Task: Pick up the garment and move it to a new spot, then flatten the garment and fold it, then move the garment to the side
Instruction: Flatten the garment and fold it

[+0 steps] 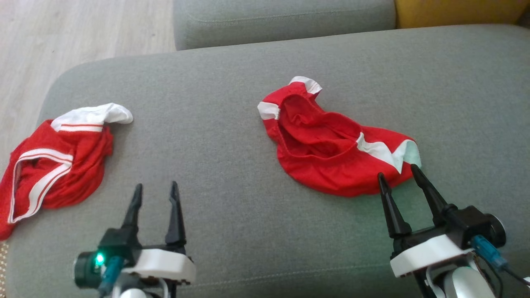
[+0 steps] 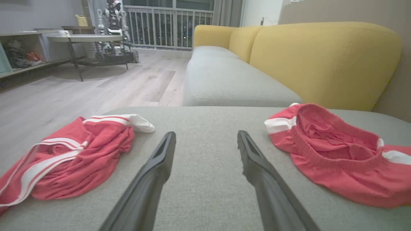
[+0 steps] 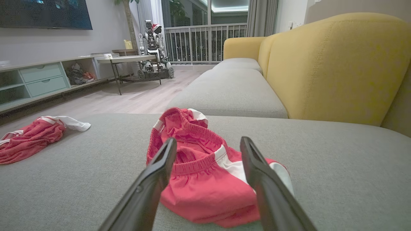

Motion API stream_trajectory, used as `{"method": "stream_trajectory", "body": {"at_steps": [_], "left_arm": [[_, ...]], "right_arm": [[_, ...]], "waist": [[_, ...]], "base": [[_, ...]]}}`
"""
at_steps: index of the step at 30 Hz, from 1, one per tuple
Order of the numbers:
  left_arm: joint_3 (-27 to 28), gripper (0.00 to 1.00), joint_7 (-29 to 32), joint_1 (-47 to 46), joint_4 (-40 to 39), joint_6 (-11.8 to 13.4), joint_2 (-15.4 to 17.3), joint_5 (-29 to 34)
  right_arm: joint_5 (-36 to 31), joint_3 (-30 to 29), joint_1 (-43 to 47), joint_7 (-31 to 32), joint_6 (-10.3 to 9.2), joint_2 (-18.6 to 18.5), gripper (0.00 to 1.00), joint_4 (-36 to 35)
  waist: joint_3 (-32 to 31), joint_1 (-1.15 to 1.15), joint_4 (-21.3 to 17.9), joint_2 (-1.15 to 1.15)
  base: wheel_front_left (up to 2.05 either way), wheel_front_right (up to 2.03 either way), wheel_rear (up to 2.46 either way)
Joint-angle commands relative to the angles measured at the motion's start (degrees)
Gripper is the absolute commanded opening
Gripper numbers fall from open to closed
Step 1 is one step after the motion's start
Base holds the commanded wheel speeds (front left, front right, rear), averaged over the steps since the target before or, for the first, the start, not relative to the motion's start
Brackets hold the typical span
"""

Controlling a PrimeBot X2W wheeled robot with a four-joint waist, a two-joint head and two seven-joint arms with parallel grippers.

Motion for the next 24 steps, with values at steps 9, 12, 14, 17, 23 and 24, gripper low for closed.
{"method": "stream_trajectory", "body": {"at_steps": [9,12,14,17,23,24], "left_arm": [[-5.3,1.0,-0.7,-12.1,5.2,-5.7,-0.1,0.5],[-8.7,1.0,-0.7,-17.0,9.2,-8.3,-0.1,0.3],[-10.9,1.0,0.4,-20.9,12.1,-9.6,-0.1,0.1],[-14.5,1.0,3.6,-26.3,15.3,-11.0,-0.1,-1.1],[-21.6,1.0,8.7,-34.8,18.4,-11.7,-0.1,-4.8],[-22.9,1.0,9.6,-36.0,19.0,-11.6,-0.1,-5.0]], "right_arm": [[-0.2,1.6,-4.1,-0.4,-0.01,0.0,1.0,-2.4],[0.4,0.7,-5.5,-0.4,-0.01,0.0,1.0,-3.3],[0.8,0.3,-6.4,-0.4,-0.01,0.0,1.0,-4.0],[1.4,0.3,-7.3,-0.4,-0.01,0.0,1.0,-4.7],[2.4,0.1,-8.3,-0.4,-0.01,0.0,1.0,-5.0],[2.6,0.3,-8.5,-0.4,-0.01,0.0,1.0,-5.0]], "waist": [[3.8,0.0,-7.3,0.0],[6.8,0.0,-10.5,0.0],[8.6,0.0,-12.3,0.0],[11.1,0.0,-14.7,0.0],[14.0,0.0,-18.1,0.0],[14.3,0.0,-18.6,0.0]], "base": [[0.0,0.0,0.0],[0.0,0.0,0.0],[0.0,0.0,0.0],[0.0,0.0,0.0],[0.0,0.0,0.0],[0.0,0.0,0.0]]}}
